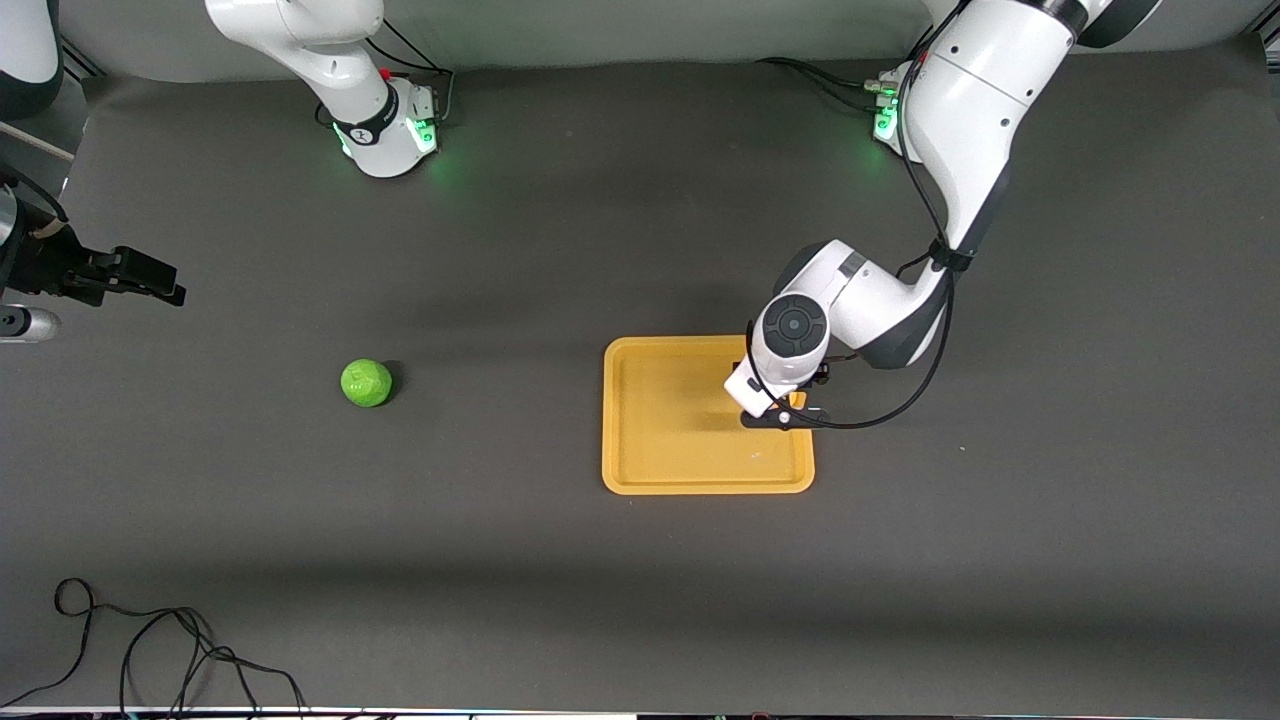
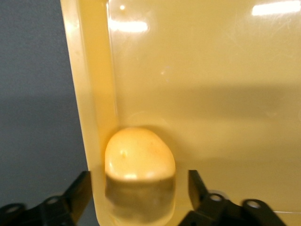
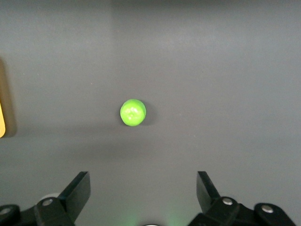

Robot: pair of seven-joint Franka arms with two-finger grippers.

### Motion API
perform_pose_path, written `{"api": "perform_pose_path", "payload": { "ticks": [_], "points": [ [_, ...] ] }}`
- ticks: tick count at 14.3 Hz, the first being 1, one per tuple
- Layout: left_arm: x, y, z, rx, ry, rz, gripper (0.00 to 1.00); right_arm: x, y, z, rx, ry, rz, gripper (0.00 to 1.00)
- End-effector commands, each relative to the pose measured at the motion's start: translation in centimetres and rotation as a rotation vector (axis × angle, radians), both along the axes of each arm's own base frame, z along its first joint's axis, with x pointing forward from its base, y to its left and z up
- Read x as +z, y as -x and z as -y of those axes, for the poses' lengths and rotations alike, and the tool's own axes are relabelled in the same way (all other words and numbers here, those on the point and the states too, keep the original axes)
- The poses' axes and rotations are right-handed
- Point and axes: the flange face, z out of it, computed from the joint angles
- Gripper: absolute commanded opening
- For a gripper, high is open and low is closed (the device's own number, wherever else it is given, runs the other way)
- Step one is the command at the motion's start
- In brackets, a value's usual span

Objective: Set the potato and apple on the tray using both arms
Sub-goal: 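Open the left gripper and withdraw while the right gripper reaches the apple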

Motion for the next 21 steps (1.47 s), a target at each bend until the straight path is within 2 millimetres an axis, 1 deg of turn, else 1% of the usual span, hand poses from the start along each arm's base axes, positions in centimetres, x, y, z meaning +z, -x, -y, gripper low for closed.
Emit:
{"api": "perform_pose_path", "payload": {
  "ticks": [1,2,4,6,7,9,10,11,13,14,15,16,17,19,20,21],
  "points": [
    [2.7,-0.8,-0.5,0.023,-0.017,0.044,1.00,0.4,1.2,-2.2,0.053,-0.005,0.032,1.00],
    [4.7,-1.3,-0.9,0.031,-0.011,0.067,1.00,0.5,1.3,-3.5,0.067,-0.005,0.034,1.00],
    [9.9,-3.0,-4.7,0.069,-0.024,0.090,1.00,0.7,1.0,-5.9,0.090,-0.006,0.045,1.00],
    [14.9,-3.5,-7.4,0.061,-0.024,0.113,1.00,0.6,1.0,-7.9,0.098,-0.006,0.052,1.00],
    [16.9,-4.0,-9.6,0.064,-0.028,0.114,1.00,0.5,0.8,-7.9,0.099,-0.010,0.064,1.00],
    [20.5,-4.3,-14.2,0.031,-0.015,0.086,1.00,-1.2,0.7,-7.9,0.111,-0.017,0.069,1.00],
    [22.4,-4.3,-17.5,0.006,0.014,0.059,1.00,-2.7,0.9,-7.6,0.111,-0.018,0.072,1.00],
    [24.4,-4.1,-20.4,-0.008,0.043,0.045,1.00,-4.1,1.3,-7.4,0.109,-0.019,0.078,1.00],
    [27.7,-3.5,-25.2,-0.029,0.073,0.042,1.00,-7.4,2.0,-5.6,0.112,-0.023,0.091,1.00],
    [29.2,-2.9,-26.6,-0.026,0.074,0.050,1.00,-9.1,2.2,-5.3,0.111,-0.024,0.099,1.00],
    [30.8,-2.4,-27.4,-0.014,0.069,0.070,1.00,-10.8,2.2,-5.3,0.111,-0.024,0.102,1.00],
    [32.4,-1.8,-28.4,0.004,0.064,0.094,1.00,-13.0,2.3,-5.3,0.111,-0.023,0.107,1.00],
    [33.5,-1.5,-29.2,0.011,0.060,0.114,1.00,-15.6,2.4,-5.3,0.110,-0.022,0.115,1.00],
    [35.7,-0.6,-29.5,0.001,0.052,0.150,1.00,-20.5,2.5,-5.5,0.113,-0.017,0.120,1.00],
    [36.2,-0.5,-30.4,-0.008,0.052,0.141,1.00,-22.8,2.1,-5.6,0.115,-0.013,0.103,1.00],
    [37.2,-0.2,-31.1,-0.032,0.052,0.119,1.00,-25.0,1.7,-6.0,0.124,-0.010,0.088,1.00]
  ]
}}
